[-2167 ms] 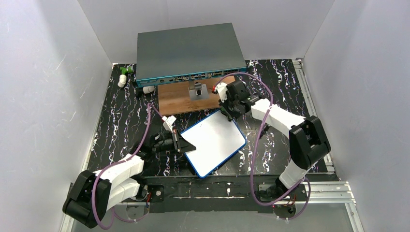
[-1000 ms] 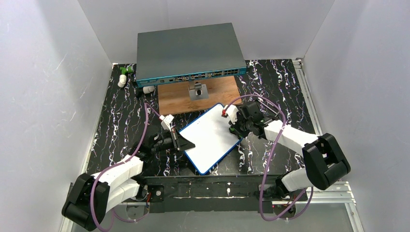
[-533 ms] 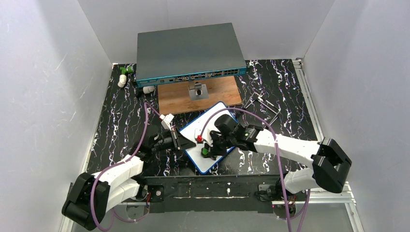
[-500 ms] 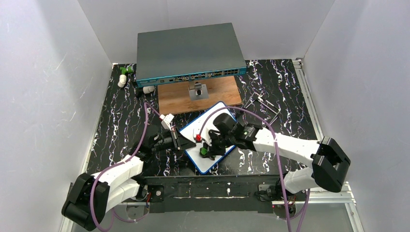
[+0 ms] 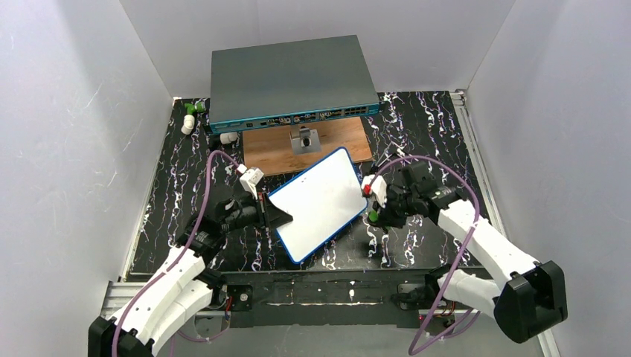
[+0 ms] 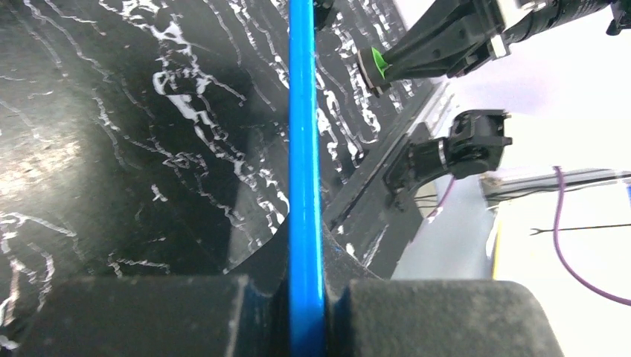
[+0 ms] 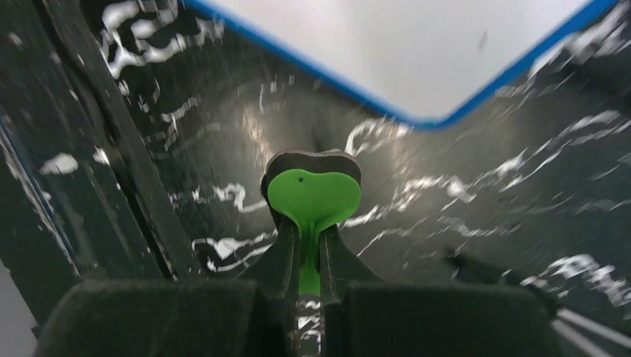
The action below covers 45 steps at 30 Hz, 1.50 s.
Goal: Erase the whiteboard
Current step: Place the whiteboard eraser at the center of the board, then pass from the left arm to the right
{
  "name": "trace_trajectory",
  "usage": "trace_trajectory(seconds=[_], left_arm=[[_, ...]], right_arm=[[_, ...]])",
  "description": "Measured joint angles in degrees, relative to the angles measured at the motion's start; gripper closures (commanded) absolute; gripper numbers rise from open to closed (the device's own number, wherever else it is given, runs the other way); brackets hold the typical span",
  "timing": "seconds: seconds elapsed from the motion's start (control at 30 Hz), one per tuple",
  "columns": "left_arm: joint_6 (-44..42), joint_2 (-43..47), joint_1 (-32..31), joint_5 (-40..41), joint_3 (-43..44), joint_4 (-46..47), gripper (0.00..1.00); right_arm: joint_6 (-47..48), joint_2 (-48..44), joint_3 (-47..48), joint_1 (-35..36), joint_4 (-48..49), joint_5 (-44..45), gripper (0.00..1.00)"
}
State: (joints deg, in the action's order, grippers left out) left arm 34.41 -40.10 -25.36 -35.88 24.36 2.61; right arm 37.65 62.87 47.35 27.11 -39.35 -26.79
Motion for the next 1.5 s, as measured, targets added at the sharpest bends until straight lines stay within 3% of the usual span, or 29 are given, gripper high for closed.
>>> trace_trajectory(seconds=[0.1, 0.2, 0.33, 0.43, 1.0, 1.17, 1.33, 1.5], left_arm=[[-4.35, -0.02, 0.00, 0.98, 3.48, -6.47, 1.00], [-8.79, -0.02, 0.00, 2.51, 6.51, -13.51, 1.00], [-13.68, 0.48, 0.00, 4.83, 10.32, -21.75, 1.00], [-16.57, 2.34, 0.00, 5.81, 11.93, -25.59, 1.00], [-22.91, 5.11, 0.00, 3.08, 13.33, -31.15, 1.00], [-23.54, 4.59, 0.00, 0.57, 13.33, -30.93, 1.00], [-25.94, 3.19, 0.00, -4.39, 13.33, -29.55, 1.00], [-28.65, -2.67, -0.55, -9.60, 14.95, -28.30, 1.00]], right_arm=[[0.63, -0.33, -5.46, -1.29, -0.46, 3.28, 0.87], [0.57, 5.09, -6.38, -1.77, -0.02, 6.10, 0.80], [0.26, 12.02, -6.38, -1.99, 1.95, 9.97, 0.48], [0.24, 13.88, -6.38, -2.01, 2.60, 11.98, 0.36], [2.51, 4.96, -2.71, -4.24, -3.69, 10.29, 0.23], [4.13, 3.06, 0.96, -4.74, -8.94, 4.92, 0.17], [13.27, -4.35, 17.49, -4.83, -19.50, -10.62, 0.12], [19.74, 0.79, 36.92, -3.67, -29.16, -24.15, 0.14]])
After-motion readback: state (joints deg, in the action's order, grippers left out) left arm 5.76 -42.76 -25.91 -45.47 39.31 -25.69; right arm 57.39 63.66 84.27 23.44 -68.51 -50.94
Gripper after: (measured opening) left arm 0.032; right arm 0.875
